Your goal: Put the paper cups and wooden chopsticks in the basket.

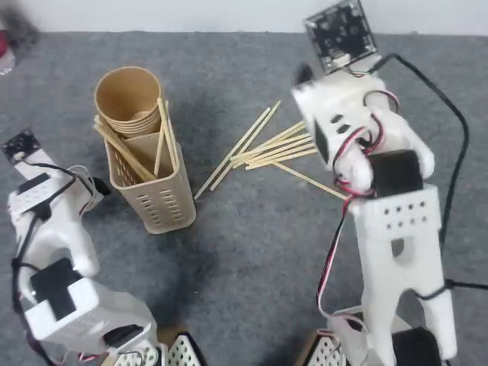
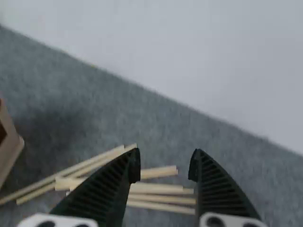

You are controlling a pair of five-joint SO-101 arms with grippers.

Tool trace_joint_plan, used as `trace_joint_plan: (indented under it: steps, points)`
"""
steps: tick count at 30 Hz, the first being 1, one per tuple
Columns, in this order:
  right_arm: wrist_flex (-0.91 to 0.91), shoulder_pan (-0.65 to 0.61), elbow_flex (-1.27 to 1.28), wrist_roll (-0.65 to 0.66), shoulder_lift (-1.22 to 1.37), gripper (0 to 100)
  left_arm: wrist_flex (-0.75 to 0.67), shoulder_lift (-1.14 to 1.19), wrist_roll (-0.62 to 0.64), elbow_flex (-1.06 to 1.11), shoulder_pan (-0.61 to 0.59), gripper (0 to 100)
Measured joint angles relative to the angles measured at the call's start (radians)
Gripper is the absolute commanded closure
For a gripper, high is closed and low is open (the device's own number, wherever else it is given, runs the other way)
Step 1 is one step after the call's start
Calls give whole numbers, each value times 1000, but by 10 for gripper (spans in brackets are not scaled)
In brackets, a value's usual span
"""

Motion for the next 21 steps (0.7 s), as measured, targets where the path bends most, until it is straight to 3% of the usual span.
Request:
trace_joint_plan:
  steps: [3, 8, 14, 21]
  points:
    - [40, 23, 124, 92, 61, 823, 0, 0, 0, 0, 0, 739]
    - [38, 17, 249, 282, 267, 922, 0, 0, 0, 0, 0, 739]
    - [29, 18, 201, 356, 560, 836, 0, 0, 0, 0, 0, 739]
    - [29, 20, 71, 381, 773, 864, 0, 0, 0, 0, 0, 739]
